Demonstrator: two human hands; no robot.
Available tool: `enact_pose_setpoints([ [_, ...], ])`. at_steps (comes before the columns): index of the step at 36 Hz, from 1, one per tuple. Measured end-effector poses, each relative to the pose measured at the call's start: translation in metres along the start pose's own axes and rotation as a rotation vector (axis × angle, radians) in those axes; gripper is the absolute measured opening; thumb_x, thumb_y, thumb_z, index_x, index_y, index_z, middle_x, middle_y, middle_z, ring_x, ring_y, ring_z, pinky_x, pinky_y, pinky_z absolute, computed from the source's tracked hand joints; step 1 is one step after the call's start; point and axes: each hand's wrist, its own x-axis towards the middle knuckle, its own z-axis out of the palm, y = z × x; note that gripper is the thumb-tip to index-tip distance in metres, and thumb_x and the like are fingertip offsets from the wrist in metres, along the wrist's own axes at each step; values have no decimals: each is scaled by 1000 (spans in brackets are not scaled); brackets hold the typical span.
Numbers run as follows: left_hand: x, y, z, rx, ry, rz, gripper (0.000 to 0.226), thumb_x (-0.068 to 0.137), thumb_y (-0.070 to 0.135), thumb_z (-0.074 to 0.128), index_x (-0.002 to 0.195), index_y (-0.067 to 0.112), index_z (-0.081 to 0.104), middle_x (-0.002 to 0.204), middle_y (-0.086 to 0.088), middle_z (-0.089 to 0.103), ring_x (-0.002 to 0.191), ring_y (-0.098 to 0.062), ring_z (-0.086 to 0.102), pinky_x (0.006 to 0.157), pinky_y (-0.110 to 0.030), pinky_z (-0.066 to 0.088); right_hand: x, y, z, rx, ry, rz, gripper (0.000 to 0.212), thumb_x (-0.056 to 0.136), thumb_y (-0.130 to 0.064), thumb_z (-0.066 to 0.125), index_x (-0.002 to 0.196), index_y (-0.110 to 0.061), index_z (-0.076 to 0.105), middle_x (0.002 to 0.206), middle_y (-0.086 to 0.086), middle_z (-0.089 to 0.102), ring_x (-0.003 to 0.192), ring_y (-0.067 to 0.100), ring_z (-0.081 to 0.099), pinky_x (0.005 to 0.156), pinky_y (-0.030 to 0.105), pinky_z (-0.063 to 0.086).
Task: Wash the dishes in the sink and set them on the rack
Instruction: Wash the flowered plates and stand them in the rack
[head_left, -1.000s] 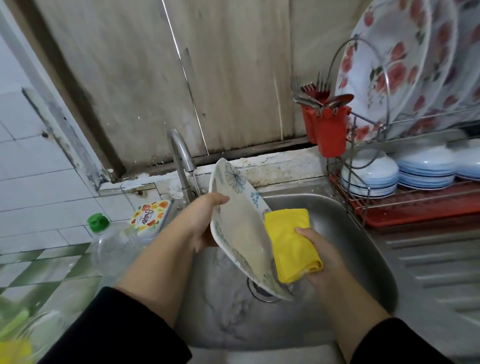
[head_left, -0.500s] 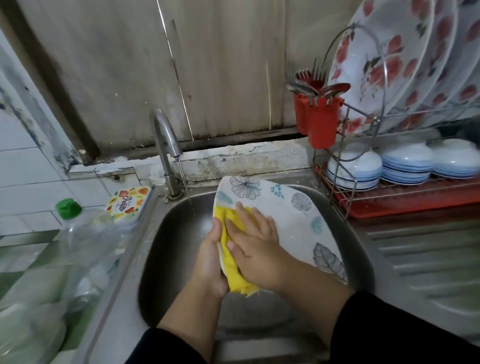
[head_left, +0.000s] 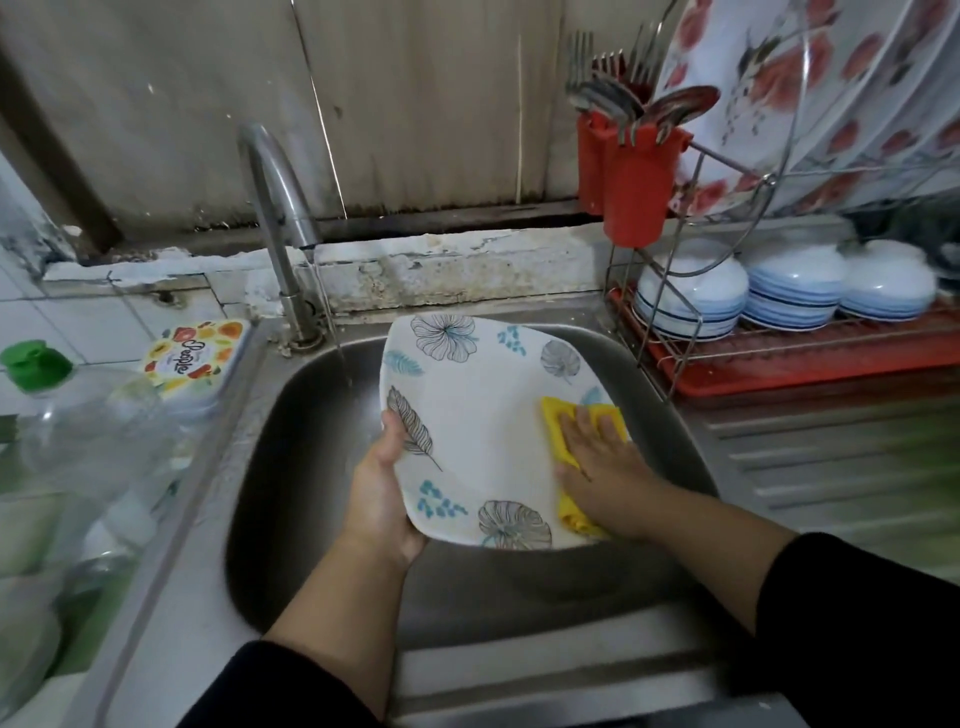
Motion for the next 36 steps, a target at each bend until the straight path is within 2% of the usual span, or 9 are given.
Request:
enact_pose_setpoints([
  [7,-1,0,-2,5,-89,-60,50,83,46,39,98,12,73,102,-14,72,86,-31,70,86,-47,46,52,-9,-19,73,248,190,59,101,-37,20,152,-22,-5,158,1,-19,145,26,-18,115,49,-7],
  [12,-1,-2,1,16,-148,-122,50,80,48,43,91,15,78,103,-14,72,88,-30,70,74,-44,58,83,-57,-33,191,296,262,61,101,-39,19,151,-18,-9,157,6,-22,144,31,-18,115,54,-3],
  [15,1,-3,1,1,-126,-120,53,87,46,35,89,14,79,97,-13,73,84,-27,71,75,-41,58,81,-98,-25,156,319,83,62,101,-41,19,151,-17,-9,157,8,-21,144,32,-17,115,53,-2],
  [18,0,-3,-1,-25,-71,-120,53,96,47,28,106,13,68,105,-16,71,90,-29,70,85,-47,48,58,-125,-11,121,293,-179,60,102,-39,20,151,-20,-8,158,5,-17,145,28,-15,116,49,-5],
  [24,1,-1,-2,-61,-50,-95,56,97,50,26,117,12,61,115,-16,67,101,-31,66,92,-49,44,3,-77,8,-20,88,-440,60,103,-33,25,148,-30,-14,152,-12,-28,139,11,-27,116,39,-11],
  [26,2,-1,-3,-55,-30,-81,59,92,51,31,125,9,57,121,-17,64,110,-35,61,99,-51,41,-4,-42,9,-28,25,-364,61,103,-36,24,142,-31,-23,142,-16,-36,134,7,-32,117,37,-10],
  [28,3,-1,-4,-27,-19,-68,62,89,51,34,131,10,53,124,-18,62,114,-38,57,101,-54,39,3,-15,4,-5,63,-209,61,103,-38,22,144,-30,-23,146,-12,-35,139,13,-29,118,38,-8],
  [32,1,-1,-3,21,-29,-80,55,96,48,27,118,11,60,106,-15,70,91,-33,67,87,-48,46,39,-14,-16,53,248,90,60,101,-42,20,152,-24,-7,158,1,-20,145,26,-18,116,47,-6],
  [36,-1,-1,-3,-13,-78,-68,57,84,49,38,121,11,60,113,-15,68,96,-32,67,90,-48,46,54,-63,-21,70,296,64,59,102,-40,20,152,-22,-5,158,5,-17,145,30,-15,115,51,-4],
])
